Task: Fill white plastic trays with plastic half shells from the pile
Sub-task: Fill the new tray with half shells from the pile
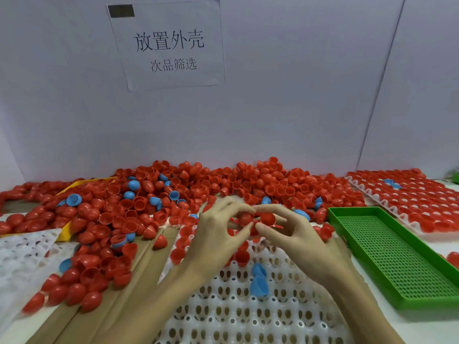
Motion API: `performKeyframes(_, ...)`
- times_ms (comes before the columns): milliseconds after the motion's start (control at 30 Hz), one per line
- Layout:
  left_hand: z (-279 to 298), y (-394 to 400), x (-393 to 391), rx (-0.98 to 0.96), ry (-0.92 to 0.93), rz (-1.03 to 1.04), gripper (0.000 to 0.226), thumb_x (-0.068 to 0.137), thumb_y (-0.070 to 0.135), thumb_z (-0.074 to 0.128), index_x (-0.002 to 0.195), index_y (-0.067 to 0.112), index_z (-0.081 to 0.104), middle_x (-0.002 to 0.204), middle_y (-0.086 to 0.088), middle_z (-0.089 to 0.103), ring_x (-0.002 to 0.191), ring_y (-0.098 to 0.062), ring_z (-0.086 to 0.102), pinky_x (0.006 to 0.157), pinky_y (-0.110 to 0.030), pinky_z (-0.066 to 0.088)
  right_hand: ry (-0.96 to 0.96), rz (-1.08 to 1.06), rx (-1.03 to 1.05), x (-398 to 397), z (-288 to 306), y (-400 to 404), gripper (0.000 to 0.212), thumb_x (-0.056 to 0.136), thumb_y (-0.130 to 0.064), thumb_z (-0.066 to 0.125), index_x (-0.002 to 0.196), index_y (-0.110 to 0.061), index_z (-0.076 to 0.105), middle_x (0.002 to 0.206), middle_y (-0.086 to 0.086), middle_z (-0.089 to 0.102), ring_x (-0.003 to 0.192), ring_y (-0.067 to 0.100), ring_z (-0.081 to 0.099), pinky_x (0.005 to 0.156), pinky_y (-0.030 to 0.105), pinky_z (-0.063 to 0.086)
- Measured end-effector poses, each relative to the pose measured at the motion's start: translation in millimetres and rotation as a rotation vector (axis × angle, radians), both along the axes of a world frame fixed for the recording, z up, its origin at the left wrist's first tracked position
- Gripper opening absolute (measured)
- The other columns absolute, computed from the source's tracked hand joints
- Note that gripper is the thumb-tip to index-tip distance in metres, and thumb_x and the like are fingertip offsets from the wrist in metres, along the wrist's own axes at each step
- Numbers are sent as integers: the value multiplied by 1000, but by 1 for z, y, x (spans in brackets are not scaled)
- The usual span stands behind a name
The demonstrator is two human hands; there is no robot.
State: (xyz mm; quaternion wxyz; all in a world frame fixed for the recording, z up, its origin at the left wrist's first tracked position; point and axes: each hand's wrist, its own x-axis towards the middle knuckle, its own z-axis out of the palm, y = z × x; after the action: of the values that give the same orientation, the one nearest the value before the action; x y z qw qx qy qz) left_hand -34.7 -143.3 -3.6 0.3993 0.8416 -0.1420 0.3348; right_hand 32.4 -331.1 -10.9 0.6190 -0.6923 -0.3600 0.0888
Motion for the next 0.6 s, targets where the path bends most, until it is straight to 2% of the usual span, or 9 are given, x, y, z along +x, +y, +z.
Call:
performKeyframes(100, -1, 6, -1, -62, 51, 41, 24, 87, 8, 80, 110, 16, 76, 107, 11, 67, 98, -5, 69, 78, -19, 60, -3, -78, 17, 0, -2, 0, 28, 98, -23, 73, 126, -27, 73, 117, -1, 77, 101, 21, 77, 89, 32, 63)
performKeyframes(200, -1, 19, -1, -89, 105, 50, 28, 86, 11, 82, 111, 21, 77, 109, 12, 68, 100, -3, 69, 83, -18, 58, 18, -96, 8, 3, 0, -1, 28, 100, -21, 69, 128, -23, 69, 117, 2, 77, 105, 20, 76, 89, 30, 62)
performKeyframes(300, -3, 36, -3, -45, 173, 56, 30, 84, 14, 84, 111, 25, 78, 108, 11, 63, 100, 1, 66, 85, -14, 56, 139, -85, 40, 3, -2, -1, 31, 101, -28, 62, 131, -21, 60, 113, 8, 78, 105, 25, 77, 87, 33, 62)
performKeyframes(400, -8, 58, -3, 48, 178, 180, 31, 84, 15, 84, 111, 28, 78, 110, 13, 55, 96, 1, 63, 85, -10, 54, 187, -108, 4, 3, -6, 3, 27, 103, -32, 58, 127, -19, 53, 108, 13, 79, 101, 29, 77, 82, 35, 59)
performKeyframes(500, -9, 92, 1, 194, 109, 419, 34, 87, 4, 78, 118, 16, 75, 108, 4, 56, 92, -7, 60, 90, -20, 54, 199, -121, 23, 6, -8, 4, 16, 107, -23, 56, 118, -11, 52, 105, 16, 79, 94, 33, 75, 73, 35, 55)
performKeyframes(600, -10, 127, 5, 257, 63, 628, 34, 89, -5, 73, 122, 2, 72, 106, -6, 60, 91, -16, 60, 90, -35, 57, 215, -127, 70, 6, -5, 4, 17, 107, -21, 56, 116, -7, 48, 103, 19, 78, 84, 33, 72, 66, 38, 54)
